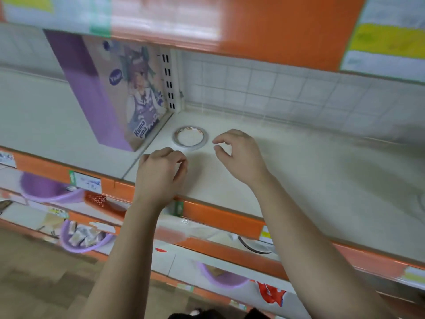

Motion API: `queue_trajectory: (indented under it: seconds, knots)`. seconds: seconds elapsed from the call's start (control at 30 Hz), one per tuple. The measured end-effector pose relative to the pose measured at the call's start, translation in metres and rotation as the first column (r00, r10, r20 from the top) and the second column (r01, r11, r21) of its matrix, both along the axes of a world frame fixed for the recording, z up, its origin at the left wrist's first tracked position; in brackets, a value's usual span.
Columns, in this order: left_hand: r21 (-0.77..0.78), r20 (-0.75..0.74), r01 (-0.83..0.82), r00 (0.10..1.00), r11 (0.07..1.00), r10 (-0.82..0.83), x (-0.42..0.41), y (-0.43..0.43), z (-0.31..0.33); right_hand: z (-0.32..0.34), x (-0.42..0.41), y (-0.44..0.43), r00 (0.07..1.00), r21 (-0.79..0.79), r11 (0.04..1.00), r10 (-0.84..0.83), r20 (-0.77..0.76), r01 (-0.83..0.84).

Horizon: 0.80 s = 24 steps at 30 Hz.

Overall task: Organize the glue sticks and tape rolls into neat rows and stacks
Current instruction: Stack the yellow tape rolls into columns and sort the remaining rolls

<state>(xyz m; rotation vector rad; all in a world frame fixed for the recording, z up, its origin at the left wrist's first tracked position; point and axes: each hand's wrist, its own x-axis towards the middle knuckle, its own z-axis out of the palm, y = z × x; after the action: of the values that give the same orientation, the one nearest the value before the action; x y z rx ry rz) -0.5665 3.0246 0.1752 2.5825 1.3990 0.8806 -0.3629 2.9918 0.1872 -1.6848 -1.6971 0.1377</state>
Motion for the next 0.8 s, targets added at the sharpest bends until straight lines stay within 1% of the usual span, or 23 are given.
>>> queue_trajectory:
  seconds: [0.13,0.2,0.27,0.37,0.47,0.53,0.63,0.73,0.8]
  knots:
    - [-0.025,-0.026,-0.049,0.998,0.999,0.048,-0.017,0.019,-0.007,-0.011,-0.023,0.034,0.999,-0.108,0.994,0.015,0.05,-0.009]
    - [-0.058,-0.011,-0.039,0.999,0.998,0.038,-0.018,0.022,-0.009,-0.017,-0.03,0.045,0.996,-0.161,0.987,0.023,0.089,-0.008]
    - [-0.046,0.001,-0.011,1.0,0.999,0.011,-0.016,0.021,-0.01,-0.023,-0.034,0.052,0.991,-0.186,0.982,0.028,0.133,-0.003]
    - [-0.025,0.054,0.002,0.999,1.0,0.0,-0.017,0.021,-0.015,-0.031,-0.033,0.054,0.984,-0.145,0.989,0.005,0.179,0.021]
    - [-0.015,0.119,0.008,0.993,1.0,-0.006,-0.02,0.023,-0.019,-0.034,-0.032,0.053,0.984,-0.096,0.995,-0.008,0.18,0.025]
    - [-0.008,0.112,0.015,0.994,1.0,-0.014,-0.019,0.023,-0.019,-0.034,-0.03,0.051,0.983,-0.101,0.995,0.005,0.183,0.014]
    - [0.036,0.056,0.019,0.998,0.999,-0.021,-0.017,0.023,-0.019,-0.03,-0.022,0.042,0.981,-0.092,0.996,0.006,0.193,0.012]
    - [0.041,0.073,0.027,0.997,0.999,-0.03,-0.007,0.013,-0.017,-0.02,-0.003,0.025,0.982,-0.071,0.996,-0.039,0.186,0.053]
    - [0.027,0.06,0.08,0.995,0.996,-0.082,0.013,-0.004,-0.015,-0.012,0.016,0.007,0.982,-0.049,0.994,-0.084,0.17,0.093]
